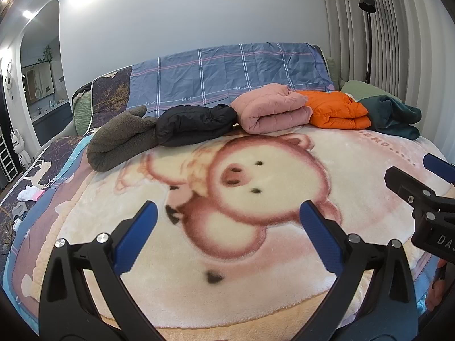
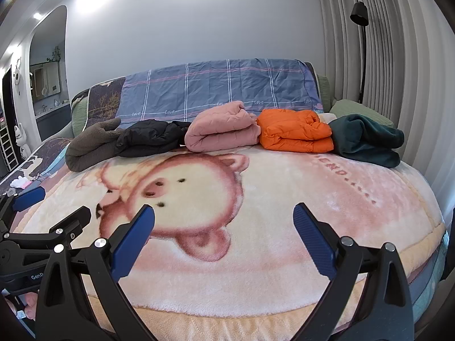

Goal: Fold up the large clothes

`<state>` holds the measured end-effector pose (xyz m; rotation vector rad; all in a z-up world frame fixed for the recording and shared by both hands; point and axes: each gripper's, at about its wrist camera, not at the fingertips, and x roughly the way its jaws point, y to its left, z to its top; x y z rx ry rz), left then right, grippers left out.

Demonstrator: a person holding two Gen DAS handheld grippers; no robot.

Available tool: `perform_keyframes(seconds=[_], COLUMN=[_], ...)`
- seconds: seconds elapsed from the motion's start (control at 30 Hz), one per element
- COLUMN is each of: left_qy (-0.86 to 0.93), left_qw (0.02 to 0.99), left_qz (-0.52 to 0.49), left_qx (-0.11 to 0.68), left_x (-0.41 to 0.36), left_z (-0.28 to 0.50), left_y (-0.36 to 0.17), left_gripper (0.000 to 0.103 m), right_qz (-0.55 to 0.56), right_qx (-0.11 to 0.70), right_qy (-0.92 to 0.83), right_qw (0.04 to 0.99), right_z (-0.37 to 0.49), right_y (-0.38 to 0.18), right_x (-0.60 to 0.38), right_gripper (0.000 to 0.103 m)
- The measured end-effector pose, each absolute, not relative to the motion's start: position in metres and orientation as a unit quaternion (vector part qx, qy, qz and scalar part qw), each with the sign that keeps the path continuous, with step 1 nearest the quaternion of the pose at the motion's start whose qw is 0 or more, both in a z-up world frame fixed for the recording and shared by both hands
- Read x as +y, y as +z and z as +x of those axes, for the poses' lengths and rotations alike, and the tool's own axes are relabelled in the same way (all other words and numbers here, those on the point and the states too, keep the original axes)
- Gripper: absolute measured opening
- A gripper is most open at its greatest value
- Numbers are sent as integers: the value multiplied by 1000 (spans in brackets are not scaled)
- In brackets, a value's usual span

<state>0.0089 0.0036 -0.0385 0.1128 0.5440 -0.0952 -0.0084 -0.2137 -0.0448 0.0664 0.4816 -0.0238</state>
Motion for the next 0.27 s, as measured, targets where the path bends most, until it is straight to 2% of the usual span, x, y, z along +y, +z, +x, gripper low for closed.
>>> perform_keyframes(seconds=[0.27], left_qy=[-46], left_qw=[960], left_qz=[57], left_qx=[269], left_x=[4], left_z=[9], left_y=[-39], left_gripper=[101], right_qz=[32], right_qx=[238], right_qy=[-12], right_qw=[971], right_z=[-9], right_y=[-45], right_x=[-213], right_gripper=[98])
